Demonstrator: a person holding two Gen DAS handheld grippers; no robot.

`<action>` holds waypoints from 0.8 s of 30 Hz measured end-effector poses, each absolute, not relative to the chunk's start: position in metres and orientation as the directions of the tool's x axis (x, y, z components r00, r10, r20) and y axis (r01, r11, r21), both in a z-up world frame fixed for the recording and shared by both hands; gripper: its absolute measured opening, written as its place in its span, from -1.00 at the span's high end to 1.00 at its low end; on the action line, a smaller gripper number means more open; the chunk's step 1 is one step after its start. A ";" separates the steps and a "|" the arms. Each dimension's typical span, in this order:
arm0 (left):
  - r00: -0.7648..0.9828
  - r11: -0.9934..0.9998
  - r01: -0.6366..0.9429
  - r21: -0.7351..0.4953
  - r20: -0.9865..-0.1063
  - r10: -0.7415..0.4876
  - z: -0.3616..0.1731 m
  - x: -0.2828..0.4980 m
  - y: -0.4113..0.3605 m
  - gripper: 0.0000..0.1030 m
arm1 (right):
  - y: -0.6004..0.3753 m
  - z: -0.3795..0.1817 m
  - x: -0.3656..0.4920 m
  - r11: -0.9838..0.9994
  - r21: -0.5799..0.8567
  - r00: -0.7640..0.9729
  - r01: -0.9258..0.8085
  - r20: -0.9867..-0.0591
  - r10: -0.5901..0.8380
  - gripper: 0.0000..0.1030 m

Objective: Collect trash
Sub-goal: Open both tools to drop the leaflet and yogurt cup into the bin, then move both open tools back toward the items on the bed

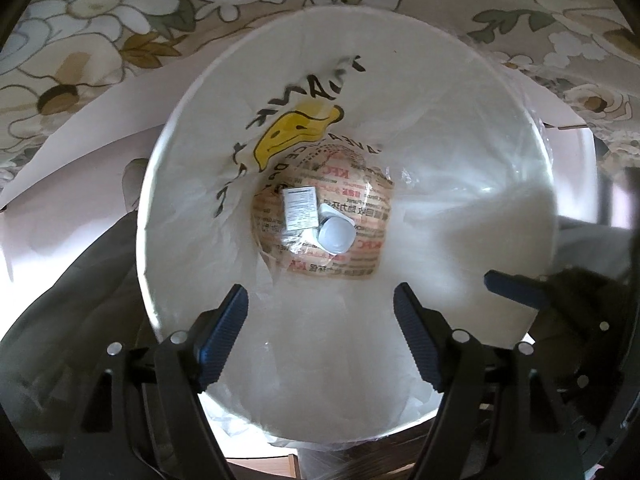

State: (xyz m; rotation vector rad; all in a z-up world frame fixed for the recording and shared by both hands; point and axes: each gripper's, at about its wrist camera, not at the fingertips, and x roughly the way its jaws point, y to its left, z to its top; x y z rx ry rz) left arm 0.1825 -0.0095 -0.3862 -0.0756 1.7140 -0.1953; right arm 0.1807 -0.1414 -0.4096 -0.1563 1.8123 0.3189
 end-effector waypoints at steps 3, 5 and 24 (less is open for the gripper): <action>-0.133 0.983 0.051 -0.175 -0.977 -0.167 -0.378 0.180 -0.005 -0.50 | -0.142 -0.405 0.178 0.953 0.127 -0.254 -0.276 -0.966 0.055 -0.16; -0.121 0.983 0.051 -0.177 -0.978 -0.170 -0.372 0.177 -0.004 -0.50 | -0.143 -0.401 0.176 0.952 0.125 -0.248 -0.280 -0.967 0.054 -0.16; 0.153 0.960 0.267 -0.083 -0.980 -0.128 -0.206 0.140 -0.015 -0.50 | -0.172 -0.260 0.163 0.923 0.134 -0.032 -0.362 -0.991 0.132 -0.16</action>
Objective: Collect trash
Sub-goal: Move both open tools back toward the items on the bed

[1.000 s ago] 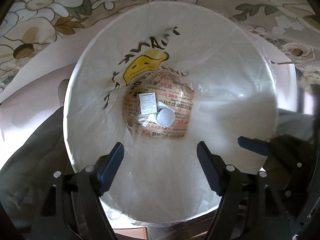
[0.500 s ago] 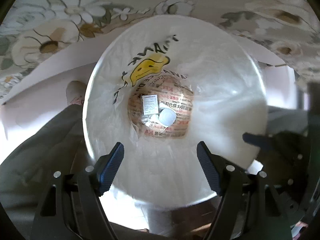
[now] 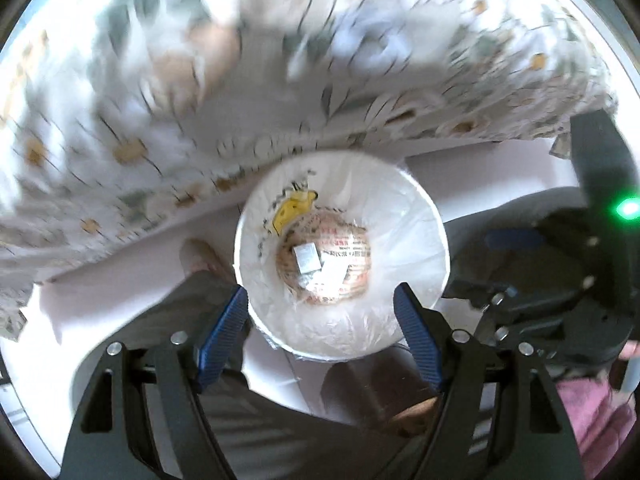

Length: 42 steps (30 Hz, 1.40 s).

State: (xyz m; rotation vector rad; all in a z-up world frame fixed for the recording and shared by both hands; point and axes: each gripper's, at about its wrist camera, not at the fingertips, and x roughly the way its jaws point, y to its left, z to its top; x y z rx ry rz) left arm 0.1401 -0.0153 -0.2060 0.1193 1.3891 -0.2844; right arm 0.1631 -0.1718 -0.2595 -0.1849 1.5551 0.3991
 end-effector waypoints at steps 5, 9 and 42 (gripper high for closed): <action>0.223 0.957 0.279 -0.081 -0.964 -0.146 -0.158 0.143 -0.013 -0.50 | -0.181 -0.203 0.166 0.918 0.119 0.066 -0.379 -0.986 0.155 -0.16; 0.277 0.961 0.259 -0.103 -0.945 -0.176 -0.120 0.153 -0.004 -0.50 | -0.188 -0.151 0.172 0.909 0.089 0.164 -0.407 -0.972 0.168 -0.16; 0.519 0.993 0.115 -0.038 -0.850 -0.093 -0.033 0.371 0.024 -0.53 | -0.210 -0.006 0.404 0.886 -0.083 0.521 -0.457 -0.832 0.191 -0.16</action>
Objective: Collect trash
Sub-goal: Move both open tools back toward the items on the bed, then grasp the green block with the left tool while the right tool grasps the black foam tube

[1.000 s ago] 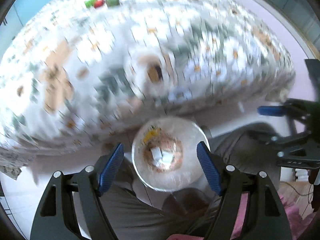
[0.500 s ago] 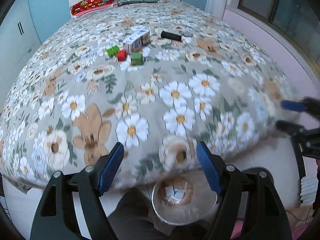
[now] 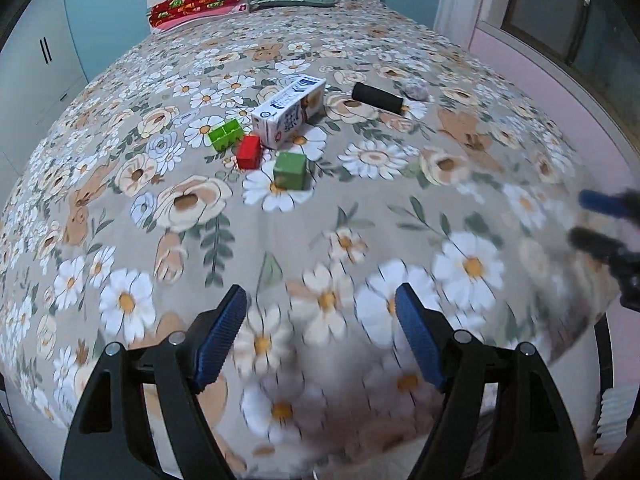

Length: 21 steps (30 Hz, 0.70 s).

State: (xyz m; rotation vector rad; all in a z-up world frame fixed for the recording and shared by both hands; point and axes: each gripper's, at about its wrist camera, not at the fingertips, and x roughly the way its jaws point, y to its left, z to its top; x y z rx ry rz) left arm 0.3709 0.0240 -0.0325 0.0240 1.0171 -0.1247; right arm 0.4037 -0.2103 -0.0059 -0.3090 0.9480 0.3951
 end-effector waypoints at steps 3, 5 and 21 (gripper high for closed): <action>0.511 0.994 0.100 -0.051 -0.854 -0.095 -0.040 0.394 0.029 -0.53 | -0.207 -0.012 0.434 0.886 -0.089 0.516 -0.455 -0.837 0.181 -0.16; 0.510 0.994 0.092 -0.051 -0.855 -0.091 -0.046 0.409 0.031 -0.53 | -0.205 -0.018 0.453 0.886 -0.092 0.511 -0.454 -0.842 0.175 -0.16; 0.475 0.992 -0.003 -0.124 -0.873 -0.108 -0.092 0.503 0.040 -0.53 | -0.174 -0.059 0.617 0.831 -0.084 0.478 -0.550 -0.848 0.230 -0.16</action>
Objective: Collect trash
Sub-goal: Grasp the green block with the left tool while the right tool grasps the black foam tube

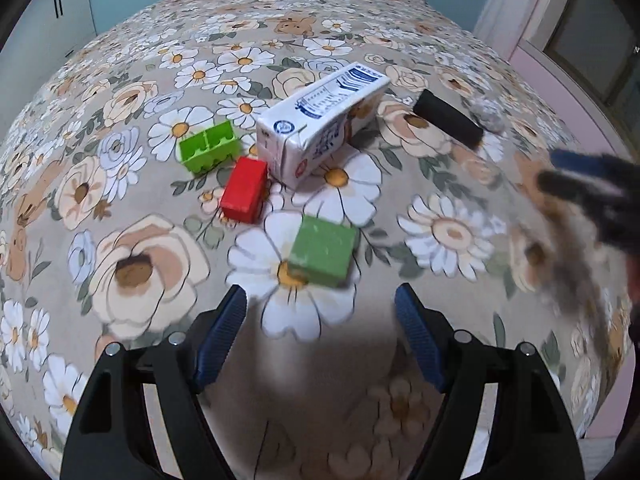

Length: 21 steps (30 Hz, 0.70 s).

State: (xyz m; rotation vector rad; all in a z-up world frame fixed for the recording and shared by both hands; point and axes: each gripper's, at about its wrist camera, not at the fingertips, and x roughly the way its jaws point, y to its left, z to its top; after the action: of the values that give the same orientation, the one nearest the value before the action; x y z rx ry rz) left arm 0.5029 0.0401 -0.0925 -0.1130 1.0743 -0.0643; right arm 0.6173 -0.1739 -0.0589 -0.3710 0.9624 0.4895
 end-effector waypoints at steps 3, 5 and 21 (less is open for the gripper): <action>0.470 0.992 -0.014 -0.129 -0.876 -0.107 -0.100 0.514 0.039 -0.53 | -0.167 -0.070 0.651 0.821 -0.077 0.459 -0.566 -0.857 0.236 -0.16; 0.461 0.991 -0.024 -0.131 -0.881 -0.106 -0.106 0.521 0.040 -0.53 | -0.159 -0.080 0.674 0.810 -0.050 0.424 -0.585 -0.869 0.253 -0.16; 0.492 0.997 -0.004 -0.082 -0.868 -0.069 -0.115 0.547 0.035 -0.19 | -0.118 -0.133 0.754 0.770 -0.056 0.340 -0.635 -0.916 0.213 -0.15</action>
State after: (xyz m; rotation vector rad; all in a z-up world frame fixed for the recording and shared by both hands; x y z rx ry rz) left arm 0.5467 0.0347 -0.1154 -0.0761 1.0562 -0.0395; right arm 0.7542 -0.1178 -0.1329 -0.4466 1.0930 0.5764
